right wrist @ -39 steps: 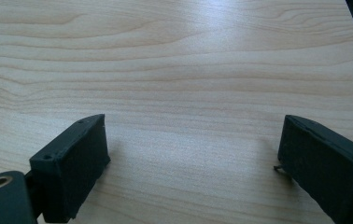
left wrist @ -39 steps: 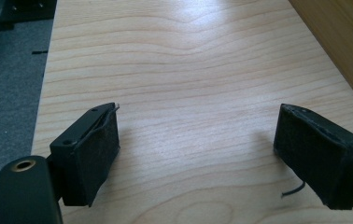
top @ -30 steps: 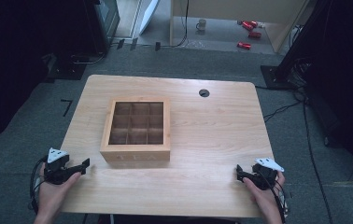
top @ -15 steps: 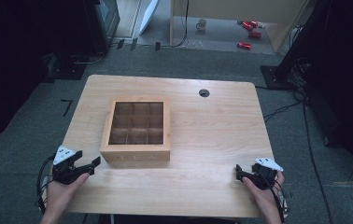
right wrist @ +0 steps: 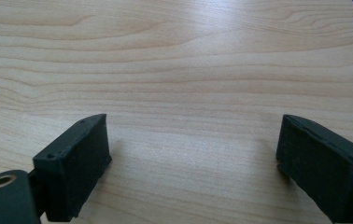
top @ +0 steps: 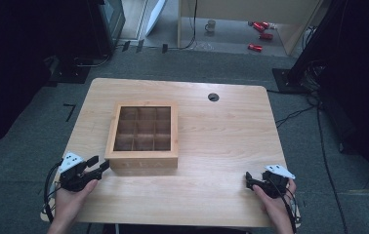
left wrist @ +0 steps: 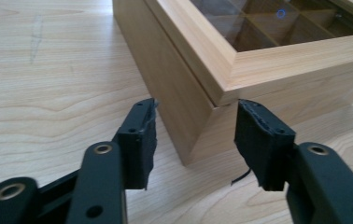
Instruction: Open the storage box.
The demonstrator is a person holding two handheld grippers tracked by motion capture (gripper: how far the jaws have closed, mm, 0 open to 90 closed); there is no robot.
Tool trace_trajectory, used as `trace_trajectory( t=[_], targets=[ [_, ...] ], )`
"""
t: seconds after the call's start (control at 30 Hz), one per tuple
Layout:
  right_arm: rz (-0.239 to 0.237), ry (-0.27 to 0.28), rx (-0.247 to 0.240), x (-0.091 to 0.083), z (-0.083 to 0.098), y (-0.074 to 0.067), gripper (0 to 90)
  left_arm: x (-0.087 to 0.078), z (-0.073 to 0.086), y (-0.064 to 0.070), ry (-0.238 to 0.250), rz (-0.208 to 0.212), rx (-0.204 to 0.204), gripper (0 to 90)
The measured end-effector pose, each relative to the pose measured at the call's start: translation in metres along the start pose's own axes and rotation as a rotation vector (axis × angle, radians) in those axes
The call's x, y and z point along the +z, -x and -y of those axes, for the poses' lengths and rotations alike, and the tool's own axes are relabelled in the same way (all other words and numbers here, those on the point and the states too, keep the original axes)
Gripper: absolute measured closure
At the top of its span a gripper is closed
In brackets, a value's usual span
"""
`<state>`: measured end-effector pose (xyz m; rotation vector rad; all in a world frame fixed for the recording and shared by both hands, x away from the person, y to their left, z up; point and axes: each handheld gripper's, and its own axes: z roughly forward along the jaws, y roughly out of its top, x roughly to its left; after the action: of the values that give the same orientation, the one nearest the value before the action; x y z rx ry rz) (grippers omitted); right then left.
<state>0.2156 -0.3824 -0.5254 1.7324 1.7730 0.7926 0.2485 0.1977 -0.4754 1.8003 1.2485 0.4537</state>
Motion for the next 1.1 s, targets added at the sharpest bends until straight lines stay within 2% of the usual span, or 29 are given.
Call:
trace_trajectory(
  t=[0.13,0.17,0.27,0.3,0.33,0.4,0.43,0.5,0.53,0.73,0.8,0.87,0.9,1.1],
  targets=[
    [-0.004,-0.005,-0.013,-0.002,-0.002,-0.007,16.2,0.002,0.0,0.003,-0.008,0.01,0.01,55.0],
    [-0.008,-0.006,-0.023,-0.002,-0.002,-0.01,17.1,0.004,0.0,0.005,-0.013,0.002,0.02,56.7],
    [-0.029,0.002,-0.047,-0.003,-0.005,-0.021,17.6,0.005,0.0,0.006,-0.012,0.015,0.025,58.5],
    [-0.029,0.002,-0.047,-0.003,-0.005,-0.021,17.6,0.005,0.0,0.006,-0.012,0.015,0.025,59.6],
    [-0.044,0.012,-0.053,-0.004,-0.008,-0.029,18.0,0.006,-0.001,0.007,-0.013,0.021,0.038,60.9],
    [-0.052,0.019,-0.054,-0.005,-0.01,-0.033,18.1,0.006,-0.002,0.008,-0.016,0.026,0.048,62.5],
    [-0.081,0.032,-0.029,-0.007,-0.015,-0.038,18.8,0.007,-0.004,0.009,-0.027,0.025,0.075,62.8],
    [-0.097,0.036,-0.015,-0.008,-0.017,-0.041,19.0,0.007,-0.005,0.009,-0.033,0.026,0.079,62.8],
    [-0.114,0.037,-0.009,-0.01,-0.023,-0.046,19.2,0.007,-0.006,0.007,-0.041,0.036,0.073,62.7],
    [-0.153,0.048,-0.033,-0.017,-0.038,-0.063,19.5,0.006,-0.009,0.007,-0.06,0.034,0.083,64.0],
    [-0.189,0.063,-0.046,-0.021,-0.046,-0.076,19.5,0.005,-0.009,0.006,-0.059,0.037,0.078,65.5],
    [-0.201,0.065,-0.055,-0.022,-0.048,-0.081,19.5,0.005,-0.009,0.006,-0.058,0.037,0.078,66.1],
    [-0.225,0.069,-0.076,-0.023,-0.053,-0.093,19.5,0.005,-0.009,0.006,-0.059,0.039,0.077,66.8],
    [-0.28,0.079,-0.128,-0.024,-0.063,-0.121,19.5,0.004,-0.01,0.004,-0.056,0.048,0.072,68.3]
  ],
)
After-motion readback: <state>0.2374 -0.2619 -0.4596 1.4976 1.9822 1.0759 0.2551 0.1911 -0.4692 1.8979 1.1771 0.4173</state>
